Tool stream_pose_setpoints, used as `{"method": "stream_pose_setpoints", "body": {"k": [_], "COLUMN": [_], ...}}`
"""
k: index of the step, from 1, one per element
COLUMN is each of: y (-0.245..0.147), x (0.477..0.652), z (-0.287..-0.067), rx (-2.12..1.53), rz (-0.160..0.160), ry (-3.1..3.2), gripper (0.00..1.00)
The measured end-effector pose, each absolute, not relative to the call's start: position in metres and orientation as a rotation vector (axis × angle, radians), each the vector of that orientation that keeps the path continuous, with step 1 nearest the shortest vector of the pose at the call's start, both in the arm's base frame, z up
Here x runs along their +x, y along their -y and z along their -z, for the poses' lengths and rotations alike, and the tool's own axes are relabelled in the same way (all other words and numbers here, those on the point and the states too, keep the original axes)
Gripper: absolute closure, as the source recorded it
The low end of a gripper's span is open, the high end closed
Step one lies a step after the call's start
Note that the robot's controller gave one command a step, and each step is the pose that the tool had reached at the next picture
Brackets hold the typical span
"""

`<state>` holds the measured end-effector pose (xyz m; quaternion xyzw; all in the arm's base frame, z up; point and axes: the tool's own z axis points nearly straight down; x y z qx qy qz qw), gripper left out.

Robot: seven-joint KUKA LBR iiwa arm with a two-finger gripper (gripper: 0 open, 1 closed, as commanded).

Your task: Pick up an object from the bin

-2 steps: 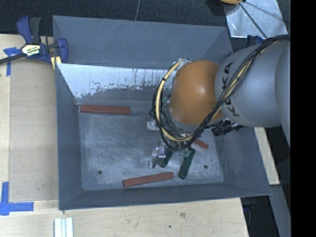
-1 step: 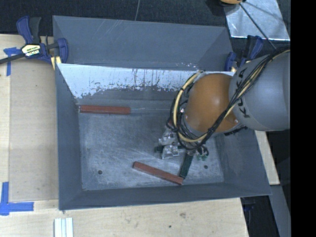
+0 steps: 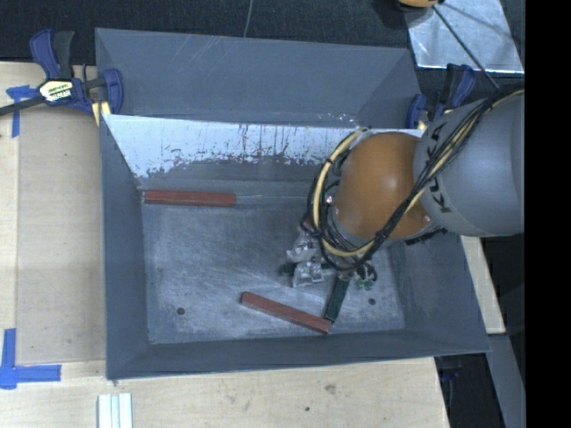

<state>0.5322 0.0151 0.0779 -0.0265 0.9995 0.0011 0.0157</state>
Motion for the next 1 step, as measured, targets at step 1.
{"method": "stream_pose_setpoints", "body": {"k": [1], "y": [-0.0085], "x": [0.5183], "z": [-0.2449], "rx": [-0.03], "rz": [0.0], "ry": [-3.132], "gripper": [1.0]}}
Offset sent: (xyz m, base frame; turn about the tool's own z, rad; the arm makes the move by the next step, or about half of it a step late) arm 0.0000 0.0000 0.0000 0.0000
